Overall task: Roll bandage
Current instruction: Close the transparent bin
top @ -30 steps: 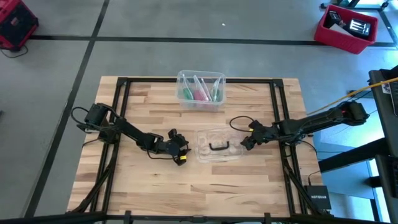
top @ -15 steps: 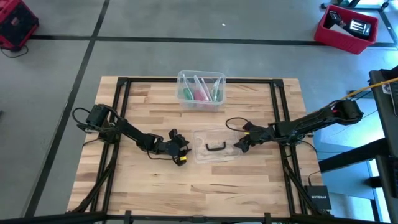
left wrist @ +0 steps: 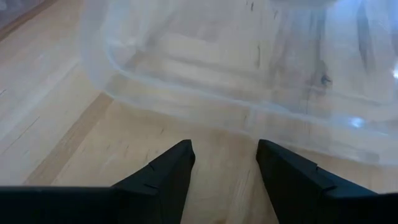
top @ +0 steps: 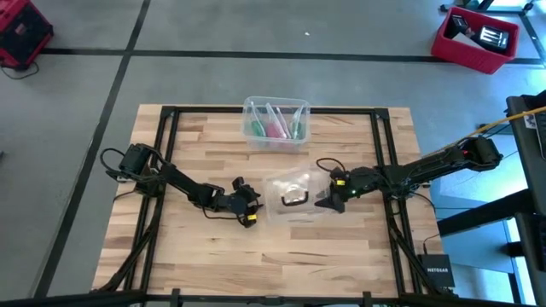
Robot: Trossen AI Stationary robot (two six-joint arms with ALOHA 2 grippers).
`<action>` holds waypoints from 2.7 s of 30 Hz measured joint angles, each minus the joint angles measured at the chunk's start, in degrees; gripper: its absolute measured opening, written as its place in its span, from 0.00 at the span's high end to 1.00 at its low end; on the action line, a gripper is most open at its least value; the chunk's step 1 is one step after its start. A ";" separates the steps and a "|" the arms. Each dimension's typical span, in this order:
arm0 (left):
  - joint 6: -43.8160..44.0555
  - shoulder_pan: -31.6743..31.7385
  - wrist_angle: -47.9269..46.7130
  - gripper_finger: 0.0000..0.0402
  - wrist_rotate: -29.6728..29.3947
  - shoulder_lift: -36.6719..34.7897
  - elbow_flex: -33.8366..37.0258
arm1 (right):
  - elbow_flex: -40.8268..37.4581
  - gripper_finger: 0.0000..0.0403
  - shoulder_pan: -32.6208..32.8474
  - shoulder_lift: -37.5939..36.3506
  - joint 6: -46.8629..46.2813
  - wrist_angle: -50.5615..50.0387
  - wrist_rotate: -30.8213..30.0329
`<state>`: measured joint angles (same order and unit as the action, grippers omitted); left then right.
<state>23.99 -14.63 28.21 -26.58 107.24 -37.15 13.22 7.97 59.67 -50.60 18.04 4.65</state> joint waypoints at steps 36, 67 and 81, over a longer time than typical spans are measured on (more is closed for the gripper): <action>-2.06 -11.77 -39.09 0.55 -14.89 -40.69 -4.44 | 23.21 0.96 -0.04 0.99 33.91 -17.85 -6.19; -36.05 0.15 22.91 0.55 -10.03 -32.85 -4.36 | 42.92 0.95 -0.09 6.85 90.32 -3.17 -38.10; -9.56 14.64 54.13 0.55 10.48 -24.67 -4.66 | 42.92 0.96 -0.11 9.89 102.25 10.67 -28.15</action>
<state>14.43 0.01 82.35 -16.10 82.57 -41.81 56.14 7.86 69.56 51.66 28.71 -23.50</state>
